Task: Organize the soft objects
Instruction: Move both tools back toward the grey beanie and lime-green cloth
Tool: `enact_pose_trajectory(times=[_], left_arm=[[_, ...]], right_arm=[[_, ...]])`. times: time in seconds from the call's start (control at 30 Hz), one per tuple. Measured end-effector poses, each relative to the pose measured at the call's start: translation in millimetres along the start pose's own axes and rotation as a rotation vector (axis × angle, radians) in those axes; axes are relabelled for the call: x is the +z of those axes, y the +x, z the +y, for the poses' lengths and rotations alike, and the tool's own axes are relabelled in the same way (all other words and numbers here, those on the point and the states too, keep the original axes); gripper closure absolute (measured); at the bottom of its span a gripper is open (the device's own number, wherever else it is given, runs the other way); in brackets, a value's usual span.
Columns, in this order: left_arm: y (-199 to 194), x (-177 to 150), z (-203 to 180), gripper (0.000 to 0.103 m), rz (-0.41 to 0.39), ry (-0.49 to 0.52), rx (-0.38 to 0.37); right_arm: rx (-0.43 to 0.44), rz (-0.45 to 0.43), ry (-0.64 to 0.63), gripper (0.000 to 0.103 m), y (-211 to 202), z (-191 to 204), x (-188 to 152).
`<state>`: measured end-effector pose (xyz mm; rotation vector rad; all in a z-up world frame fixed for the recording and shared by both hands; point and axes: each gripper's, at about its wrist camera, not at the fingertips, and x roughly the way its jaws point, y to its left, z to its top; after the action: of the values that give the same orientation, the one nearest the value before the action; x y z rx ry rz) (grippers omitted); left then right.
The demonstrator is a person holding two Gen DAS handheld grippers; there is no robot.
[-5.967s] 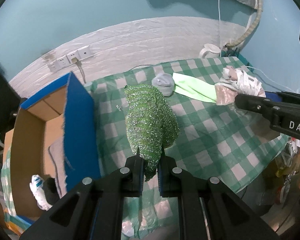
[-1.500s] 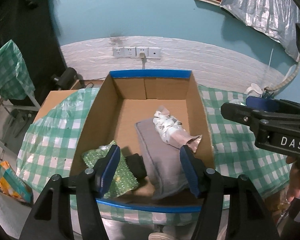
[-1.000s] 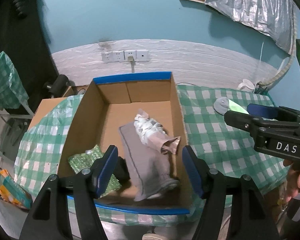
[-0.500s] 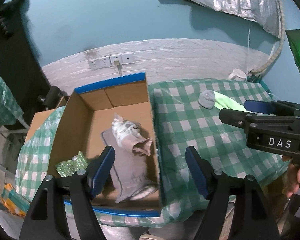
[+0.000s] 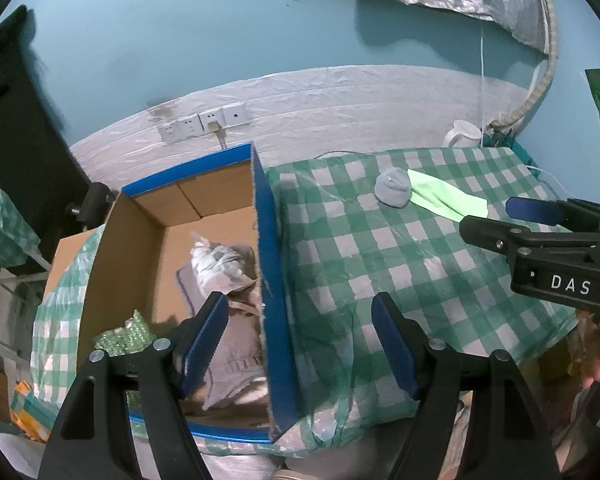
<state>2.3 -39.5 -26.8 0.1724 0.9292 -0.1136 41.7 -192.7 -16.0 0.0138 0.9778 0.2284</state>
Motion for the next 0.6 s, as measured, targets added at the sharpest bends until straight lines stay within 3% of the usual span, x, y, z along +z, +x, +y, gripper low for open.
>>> enact_pose_trajectory(times=[0.6], left_arm=[[25.4, 2.9, -35.0, 0.025, 0.056, 0.066, -0.001]], right_arm=[[-0.080, 0.040, 0.067, 0.029, 20.7, -57.8, -11.9]])
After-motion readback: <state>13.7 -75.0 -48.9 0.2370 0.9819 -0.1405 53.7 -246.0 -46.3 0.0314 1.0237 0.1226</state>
